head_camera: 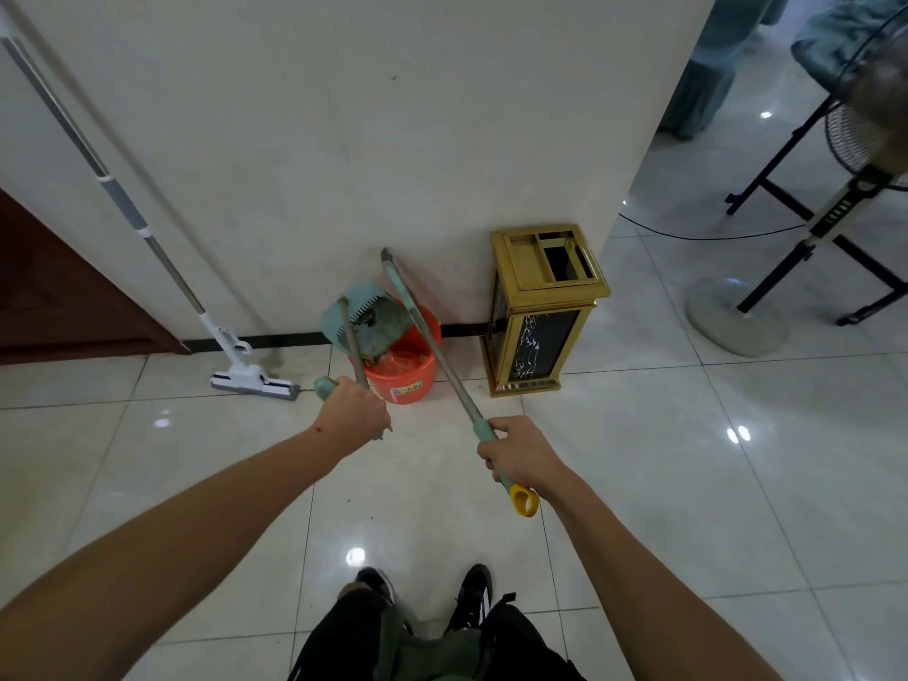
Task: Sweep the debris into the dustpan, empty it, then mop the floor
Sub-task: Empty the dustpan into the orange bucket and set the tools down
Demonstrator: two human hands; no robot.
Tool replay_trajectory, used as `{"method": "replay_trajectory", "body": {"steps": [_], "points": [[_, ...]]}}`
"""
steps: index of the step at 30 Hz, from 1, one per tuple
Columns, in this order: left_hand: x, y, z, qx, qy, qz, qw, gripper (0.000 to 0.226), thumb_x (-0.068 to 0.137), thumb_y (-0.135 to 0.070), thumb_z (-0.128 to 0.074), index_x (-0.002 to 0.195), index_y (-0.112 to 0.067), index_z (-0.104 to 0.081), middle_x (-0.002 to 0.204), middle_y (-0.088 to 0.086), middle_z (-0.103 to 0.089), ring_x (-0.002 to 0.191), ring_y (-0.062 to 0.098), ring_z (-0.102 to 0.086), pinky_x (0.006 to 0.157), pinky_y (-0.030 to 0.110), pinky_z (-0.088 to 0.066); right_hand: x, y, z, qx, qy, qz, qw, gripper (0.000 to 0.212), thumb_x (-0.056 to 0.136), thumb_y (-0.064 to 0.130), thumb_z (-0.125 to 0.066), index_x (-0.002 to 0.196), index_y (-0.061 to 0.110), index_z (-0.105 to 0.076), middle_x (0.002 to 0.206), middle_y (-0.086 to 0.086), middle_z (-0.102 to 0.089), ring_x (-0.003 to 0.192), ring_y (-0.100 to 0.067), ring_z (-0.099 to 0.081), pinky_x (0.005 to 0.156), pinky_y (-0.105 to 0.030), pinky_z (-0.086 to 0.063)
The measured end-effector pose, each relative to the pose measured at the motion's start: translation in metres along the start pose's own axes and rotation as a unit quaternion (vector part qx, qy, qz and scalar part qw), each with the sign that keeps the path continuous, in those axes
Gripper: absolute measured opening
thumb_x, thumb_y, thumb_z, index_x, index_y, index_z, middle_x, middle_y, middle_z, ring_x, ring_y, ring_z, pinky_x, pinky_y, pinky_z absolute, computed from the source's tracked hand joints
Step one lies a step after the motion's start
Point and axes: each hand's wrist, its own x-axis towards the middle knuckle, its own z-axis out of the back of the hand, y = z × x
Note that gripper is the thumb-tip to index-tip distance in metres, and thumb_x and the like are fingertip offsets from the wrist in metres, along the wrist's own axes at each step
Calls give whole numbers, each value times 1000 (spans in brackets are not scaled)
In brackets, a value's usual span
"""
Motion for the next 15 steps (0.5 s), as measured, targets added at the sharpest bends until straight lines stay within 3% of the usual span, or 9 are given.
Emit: {"method": "replay_trajectory", "body": {"steps": [4, 9, 15], "points": [[-2, -3, -12, 33, 1, -11, 999, 22, 95, -40, -64, 97, -20, -72, 81, -4, -63, 74, 22, -63, 73, 35, -43, -10, 9, -5, -20, -10, 31, 999, 63, 87, 13, -67, 146, 20, -49, 88, -10, -68, 59, -15, -60, 50, -20, -50], [-16, -4, -20, 68, 9, -42, 997, 14, 98, -26, -62, 95, -16, -71, 87, -2, -70, 77, 24, -67, 72, 35, -46, -18, 26, -19, -17, -17, 60, 998, 64, 86, 12, -67, 146, 23, -50, 89, -10, -70, 56, -13, -58, 48, -18, -48], [-35, 13, -33, 57, 8, -40, 998, 12, 97, -26, -64, 100, -17, -72, 88, -1, -70, 72, 25, -65, 67, 35, -44, -24, 40, -42, 44, -8, 67, 997, 60, 88, 6, -65, 144, 23, -52, 76, -11, -67, 52, -15, -54, 50, -23, -51]]}}
